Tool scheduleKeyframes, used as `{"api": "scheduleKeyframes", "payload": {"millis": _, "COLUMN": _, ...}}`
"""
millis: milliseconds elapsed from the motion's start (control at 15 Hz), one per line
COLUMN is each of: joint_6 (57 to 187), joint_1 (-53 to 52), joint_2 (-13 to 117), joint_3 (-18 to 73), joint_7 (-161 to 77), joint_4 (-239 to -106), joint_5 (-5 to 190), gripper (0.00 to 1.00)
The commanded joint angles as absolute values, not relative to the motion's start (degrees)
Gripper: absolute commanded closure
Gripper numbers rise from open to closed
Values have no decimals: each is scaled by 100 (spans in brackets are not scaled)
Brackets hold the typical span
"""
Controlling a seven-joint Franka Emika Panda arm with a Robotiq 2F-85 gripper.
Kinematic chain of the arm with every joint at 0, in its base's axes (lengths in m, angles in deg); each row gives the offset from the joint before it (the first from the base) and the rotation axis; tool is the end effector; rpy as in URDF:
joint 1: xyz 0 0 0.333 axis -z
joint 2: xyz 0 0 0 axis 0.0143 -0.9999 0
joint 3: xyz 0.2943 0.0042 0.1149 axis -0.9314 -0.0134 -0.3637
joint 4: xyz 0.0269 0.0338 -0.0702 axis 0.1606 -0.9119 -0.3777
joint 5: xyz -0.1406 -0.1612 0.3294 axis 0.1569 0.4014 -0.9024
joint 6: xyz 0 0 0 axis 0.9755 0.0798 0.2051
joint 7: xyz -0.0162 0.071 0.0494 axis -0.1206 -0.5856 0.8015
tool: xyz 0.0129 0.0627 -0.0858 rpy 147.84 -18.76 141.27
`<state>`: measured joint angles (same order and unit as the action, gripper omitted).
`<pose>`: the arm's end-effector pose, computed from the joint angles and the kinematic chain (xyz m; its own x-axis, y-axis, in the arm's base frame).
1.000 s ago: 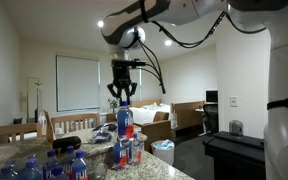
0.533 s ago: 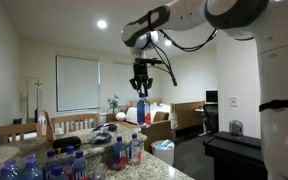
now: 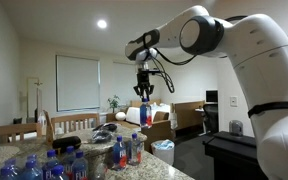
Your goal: Move the water bottles to the right
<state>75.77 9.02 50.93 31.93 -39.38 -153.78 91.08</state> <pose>0.6190 -0.1680 0.5691 0.9493 -0.3087 -0.0592 -0.3046 -0.9499 0.0698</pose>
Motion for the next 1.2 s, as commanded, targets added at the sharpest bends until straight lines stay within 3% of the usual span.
{"api": "scheduleKeyframes", "payload": {"millis": 0, "joint_6": 7502, "joint_1": 1191, "joint_2": 4525, "joint_3": 3210, "joint_7": -3862, "joint_4": -14508, "joint_5": 8796, "gripper": 89}}
{"api": "scheduleKeyframes", "payload": {"millis": 533, "joint_6": 7472, "joint_1": 1324, "joint_2": 3637, "joint_3": 3174, "joint_7": -3841, "joint_4": -13818, "joint_5": 8699, "gripper": 89}}
{"api": "scheduleKeyframes", "payload": {"millis": 1133, "joint_6": 7843, "joint_1": 1287, "joint_2": 3265, "joint_3": 3154, "joint_7": -3951, "joint_4": -14030, "joint_5": 8687, "gripper": 89}}
